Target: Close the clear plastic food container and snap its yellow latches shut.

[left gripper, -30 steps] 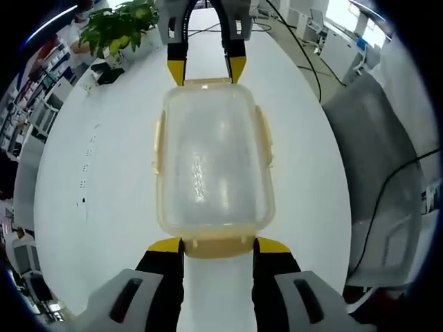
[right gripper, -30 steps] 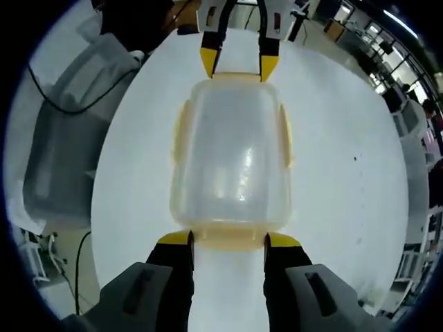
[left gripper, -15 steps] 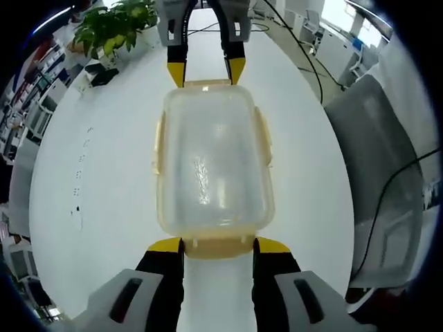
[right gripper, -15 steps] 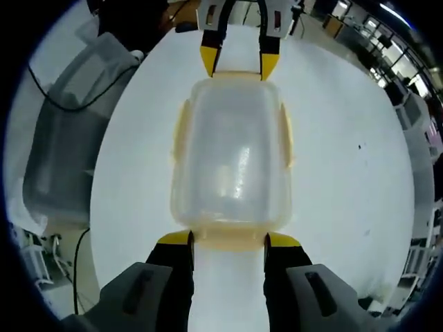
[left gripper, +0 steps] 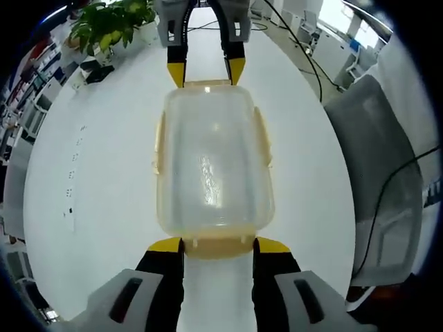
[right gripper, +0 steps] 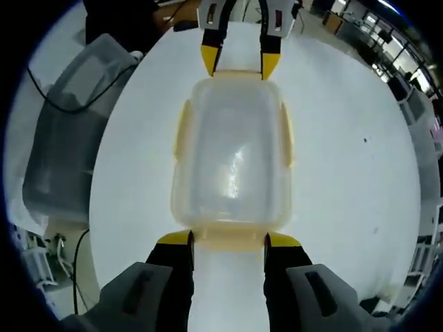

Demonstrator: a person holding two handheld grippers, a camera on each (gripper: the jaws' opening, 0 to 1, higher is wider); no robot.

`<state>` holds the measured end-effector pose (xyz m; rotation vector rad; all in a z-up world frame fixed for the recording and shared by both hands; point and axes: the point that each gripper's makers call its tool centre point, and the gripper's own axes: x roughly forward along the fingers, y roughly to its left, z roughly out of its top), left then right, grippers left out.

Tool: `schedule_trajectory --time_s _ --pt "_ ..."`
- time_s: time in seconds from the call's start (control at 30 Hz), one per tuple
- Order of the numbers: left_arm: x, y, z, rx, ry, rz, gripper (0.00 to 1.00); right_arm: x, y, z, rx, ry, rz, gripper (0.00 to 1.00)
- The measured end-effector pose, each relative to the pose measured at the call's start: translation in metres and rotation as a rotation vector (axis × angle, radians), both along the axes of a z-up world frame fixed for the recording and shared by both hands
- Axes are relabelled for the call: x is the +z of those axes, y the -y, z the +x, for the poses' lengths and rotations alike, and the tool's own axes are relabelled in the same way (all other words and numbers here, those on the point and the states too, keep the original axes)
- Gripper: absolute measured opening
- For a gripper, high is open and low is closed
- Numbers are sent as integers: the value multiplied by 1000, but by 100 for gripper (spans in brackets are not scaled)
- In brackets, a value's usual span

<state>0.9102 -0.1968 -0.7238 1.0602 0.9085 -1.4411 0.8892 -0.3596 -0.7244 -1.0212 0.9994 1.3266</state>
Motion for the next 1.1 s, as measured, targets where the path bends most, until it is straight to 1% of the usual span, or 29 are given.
schedule_trajectory --time_s 0.23,0.4,0.67,0.77,1.1 --pt "0 1 -1 2 -14 -5 32 -4 0 1 5 -11 -7 36" --pt "0 1 -1 11 -23 -10 32 -4 0 4 12 -12 -6 36" --pt "0 2 2 20 -22 -15 32 -2 1 8 23 -10 -10 36" --pt "0 3 2 17 -22 -17 32 -3 2 7 21 -20 -17 36" --pt "0 6 1 10 -22 -24 32 -4 7 7 15 -20 -18 36"
